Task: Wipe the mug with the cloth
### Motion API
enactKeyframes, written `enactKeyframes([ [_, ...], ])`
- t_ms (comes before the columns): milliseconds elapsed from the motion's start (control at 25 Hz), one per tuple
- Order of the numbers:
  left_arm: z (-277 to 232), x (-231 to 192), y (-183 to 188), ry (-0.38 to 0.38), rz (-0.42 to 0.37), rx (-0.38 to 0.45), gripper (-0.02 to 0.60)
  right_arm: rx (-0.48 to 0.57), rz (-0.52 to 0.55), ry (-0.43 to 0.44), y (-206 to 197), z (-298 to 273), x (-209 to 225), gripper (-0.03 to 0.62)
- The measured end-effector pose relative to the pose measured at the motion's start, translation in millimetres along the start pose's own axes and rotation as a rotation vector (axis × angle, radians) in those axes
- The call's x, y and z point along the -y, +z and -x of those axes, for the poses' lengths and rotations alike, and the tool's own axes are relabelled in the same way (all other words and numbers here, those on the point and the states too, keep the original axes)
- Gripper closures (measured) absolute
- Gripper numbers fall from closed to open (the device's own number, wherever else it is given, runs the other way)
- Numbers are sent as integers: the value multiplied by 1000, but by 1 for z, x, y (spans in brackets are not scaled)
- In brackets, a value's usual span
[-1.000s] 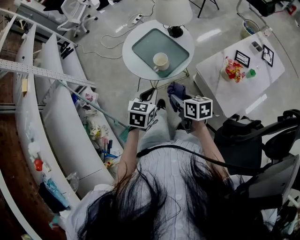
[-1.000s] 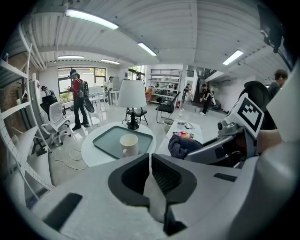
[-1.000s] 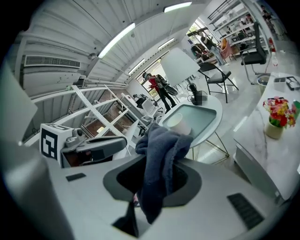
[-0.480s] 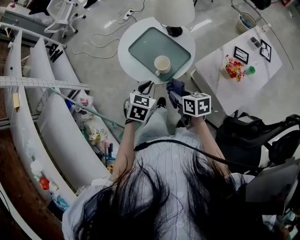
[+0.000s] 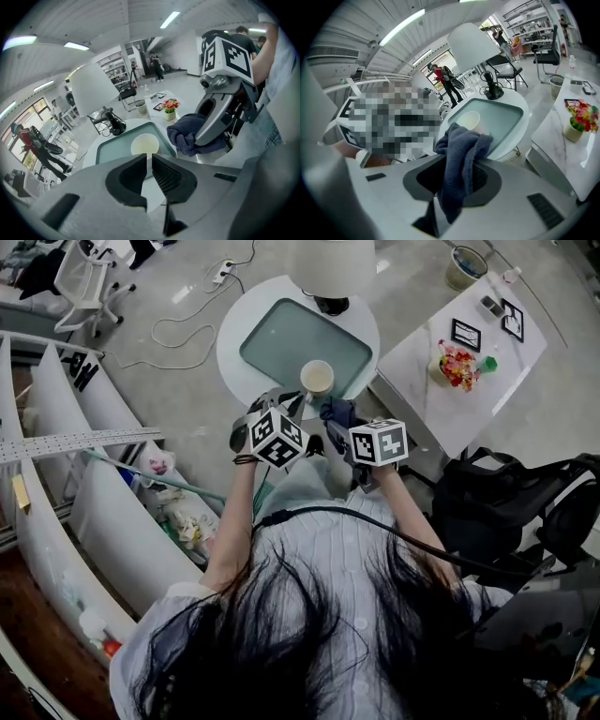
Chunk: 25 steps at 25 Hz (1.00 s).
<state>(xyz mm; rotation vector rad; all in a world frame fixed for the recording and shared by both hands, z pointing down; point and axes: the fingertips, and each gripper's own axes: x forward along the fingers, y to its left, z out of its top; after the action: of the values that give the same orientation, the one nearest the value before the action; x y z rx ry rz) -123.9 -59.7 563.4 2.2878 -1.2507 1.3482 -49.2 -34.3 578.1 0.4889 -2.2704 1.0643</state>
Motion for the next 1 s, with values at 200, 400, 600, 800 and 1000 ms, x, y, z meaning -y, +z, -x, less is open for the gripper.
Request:
enactKeyframes([
  [200, -24, 7, 6, -111, -144, -22, 560, 0, -21, -45, 5, -9, 8, 500],
  [400, -45, 12, 2, -211, -289, -73, 560, 18, -61, -86, 12, -12, 19, 500],
  [600, -54, 7, -6, -283, -359, -106, 558, 10, -69, -107, 13, -19, 21, 500],
  [800, -61, 4, -24, -348, -521, -162, 558, -37, -26, -91, 6, -36, 13, 500],
  [1000, -61, 3, -28, -390, -687, -169, 558, -70, -8, -66, 3, -51, 2, 500],
])
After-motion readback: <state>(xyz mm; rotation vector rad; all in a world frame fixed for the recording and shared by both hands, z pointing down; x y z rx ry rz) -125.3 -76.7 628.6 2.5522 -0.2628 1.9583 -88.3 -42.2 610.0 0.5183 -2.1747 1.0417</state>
